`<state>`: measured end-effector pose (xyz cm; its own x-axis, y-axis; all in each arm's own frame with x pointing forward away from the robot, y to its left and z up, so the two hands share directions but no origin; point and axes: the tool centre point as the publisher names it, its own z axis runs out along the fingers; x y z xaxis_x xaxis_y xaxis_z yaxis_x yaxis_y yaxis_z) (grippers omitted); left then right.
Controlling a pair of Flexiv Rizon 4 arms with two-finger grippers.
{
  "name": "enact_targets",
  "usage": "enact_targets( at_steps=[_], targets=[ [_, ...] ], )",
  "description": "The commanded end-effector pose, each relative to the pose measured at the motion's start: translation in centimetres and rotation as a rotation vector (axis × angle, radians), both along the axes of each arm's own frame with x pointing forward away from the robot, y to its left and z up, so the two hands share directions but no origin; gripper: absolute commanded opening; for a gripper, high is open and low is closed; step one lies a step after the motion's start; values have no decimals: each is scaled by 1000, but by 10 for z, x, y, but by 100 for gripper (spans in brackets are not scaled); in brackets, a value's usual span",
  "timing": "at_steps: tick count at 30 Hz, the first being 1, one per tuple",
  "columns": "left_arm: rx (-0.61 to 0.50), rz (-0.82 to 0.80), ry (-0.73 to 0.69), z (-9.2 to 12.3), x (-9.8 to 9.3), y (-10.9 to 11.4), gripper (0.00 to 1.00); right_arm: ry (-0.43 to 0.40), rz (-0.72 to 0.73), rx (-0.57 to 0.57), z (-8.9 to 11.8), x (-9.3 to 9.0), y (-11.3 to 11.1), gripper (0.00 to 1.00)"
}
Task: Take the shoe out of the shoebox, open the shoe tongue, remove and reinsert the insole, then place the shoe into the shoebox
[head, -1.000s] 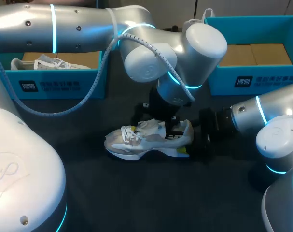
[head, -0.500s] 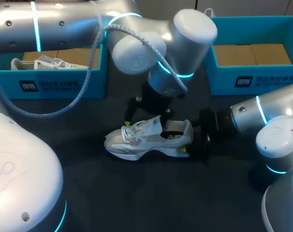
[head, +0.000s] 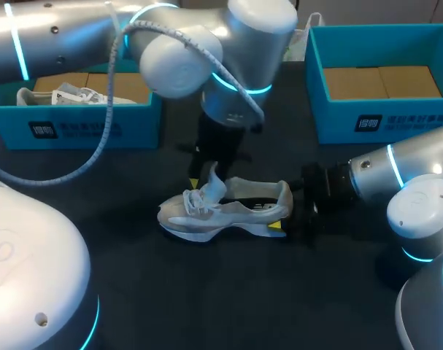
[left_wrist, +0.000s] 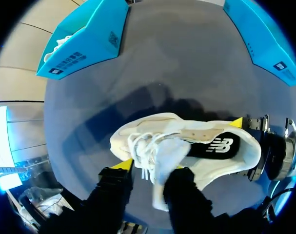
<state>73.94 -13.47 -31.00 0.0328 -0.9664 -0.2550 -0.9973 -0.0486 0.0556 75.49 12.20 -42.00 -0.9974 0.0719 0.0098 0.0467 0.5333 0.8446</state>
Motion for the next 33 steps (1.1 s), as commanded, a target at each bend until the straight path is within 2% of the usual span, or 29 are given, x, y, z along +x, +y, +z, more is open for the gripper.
enact_targets(
  at_steps=[1,5,11,21,23,26,27,30,33],
  targets=[
    [-38,7,-1,2,0,12,21,1,0,-4,-3,0,5,0],
    [-41,18,0,-1,-1,21,0,1,0,-4,-3,0,5,0],
    [-61,29,-8,-8,-3,35,0,1,0,-4,-3,0,5,0],
    [-53,105,-25,-32,0,64,0,1,0,-4,-3,0,5,0],
    [-52,117,-23,-37,0,67,7,1,0,-4,-3,0,5,0],
    [-48,132,-25,-43,0,69,38,1,0,-4,-3,0,5,0],
    [-53,132,-25,-44,0,70,45,1,0,-4,-3,0,5,0],
    [-57,136,-33,-50,-2,72,48,1,0,-4,-3,0,5,0],
    [-64,149,-33,-57,-3,76,66,1,0,-4,-3,0,5,0]
  ],
)
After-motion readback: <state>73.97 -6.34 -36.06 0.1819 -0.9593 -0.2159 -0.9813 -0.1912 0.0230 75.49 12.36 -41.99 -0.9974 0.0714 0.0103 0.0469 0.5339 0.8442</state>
